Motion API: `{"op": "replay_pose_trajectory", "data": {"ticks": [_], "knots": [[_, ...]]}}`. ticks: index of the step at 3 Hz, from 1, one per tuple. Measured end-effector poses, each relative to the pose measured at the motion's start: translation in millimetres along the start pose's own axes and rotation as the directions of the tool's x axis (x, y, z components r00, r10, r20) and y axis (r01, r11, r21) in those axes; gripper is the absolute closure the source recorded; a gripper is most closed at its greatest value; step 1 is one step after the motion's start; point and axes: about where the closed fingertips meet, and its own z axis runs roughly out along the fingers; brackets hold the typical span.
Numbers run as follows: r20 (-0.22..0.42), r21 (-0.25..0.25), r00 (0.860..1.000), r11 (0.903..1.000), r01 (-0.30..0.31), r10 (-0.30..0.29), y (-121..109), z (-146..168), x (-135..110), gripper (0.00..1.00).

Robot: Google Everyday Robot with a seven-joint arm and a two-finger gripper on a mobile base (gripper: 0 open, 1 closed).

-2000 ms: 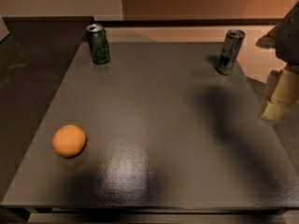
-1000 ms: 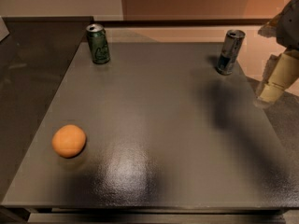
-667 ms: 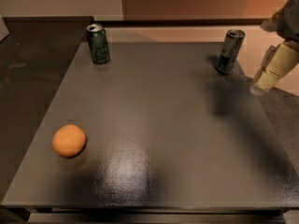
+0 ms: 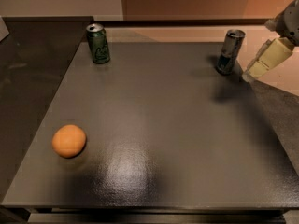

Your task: Knock redbull can over

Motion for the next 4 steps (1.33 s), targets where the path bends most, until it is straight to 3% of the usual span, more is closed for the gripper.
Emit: {"op": "replay_pose_trajectory", "data": {"ticks": [1,2,4], "knots": [[0.065,0.036,0.995,0.9963,-0.077,0.075,-22.8,16.1,8.3,0.00],[0.139,0.051,0.981,0.9886,-0.142,0.134,-42.1,36.3,18.0,0.00],[0.275,0.039,0.941,0.9755,-0.216,0.198,-75.1,77.6,33.3,0.00]]}}
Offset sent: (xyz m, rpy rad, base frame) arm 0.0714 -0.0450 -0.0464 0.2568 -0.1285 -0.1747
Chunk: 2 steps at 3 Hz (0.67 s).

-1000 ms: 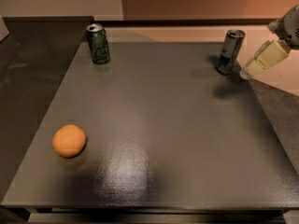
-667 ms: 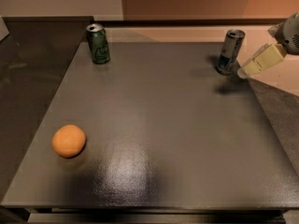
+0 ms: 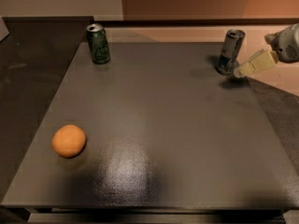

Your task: Knock redbull can over

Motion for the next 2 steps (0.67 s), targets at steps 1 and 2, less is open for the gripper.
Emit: {"op": "replay_pose_trajectory", "data": {"ticks": [1,2], "knots": [[0.055,-0.035,0.998,0.9994,-0.005,0.006,-3.2,22.4,2.6,0.00],[0.100,-0.072,0.995,0.9974,0.002,0.005,-2.9,41.0,-1.0,0.00]]}}
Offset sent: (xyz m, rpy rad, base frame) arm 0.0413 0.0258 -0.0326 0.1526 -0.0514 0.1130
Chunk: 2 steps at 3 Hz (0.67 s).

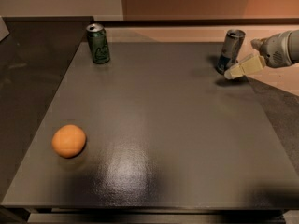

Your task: Knock redbull can over

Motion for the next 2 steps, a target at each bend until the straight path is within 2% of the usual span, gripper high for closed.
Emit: {"op": "replay_pose_trajectory", "data": {"ticks": [2], "knots": [[0.083,-0.055,0.996,0.9983,0.019,-0.015,5.6,15.5,-21.0,0.00]]}}
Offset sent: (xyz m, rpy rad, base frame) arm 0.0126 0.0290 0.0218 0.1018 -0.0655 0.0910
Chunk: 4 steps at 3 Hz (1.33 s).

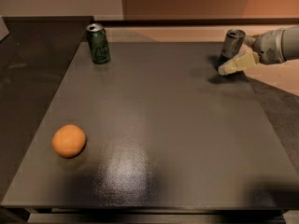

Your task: Knock redbull can over

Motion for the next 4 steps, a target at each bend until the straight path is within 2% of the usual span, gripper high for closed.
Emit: {"op": "replay_pose_trajectory", "data": {"ticks": [1,3,4], "knots": [[0.020,-0.009,1.000,1.0000,-0.002,0.002,2.1,1.2,-6.7,0.18],[0.041,-0.004,0.999,0.9999,-0.011,0.011,0.9,-3.1,-13.7,0.65],[0.015,-0.010,0.999,0.9994,0.032,-0.032,10.2,-8.4,-31.0,0.88]]}}
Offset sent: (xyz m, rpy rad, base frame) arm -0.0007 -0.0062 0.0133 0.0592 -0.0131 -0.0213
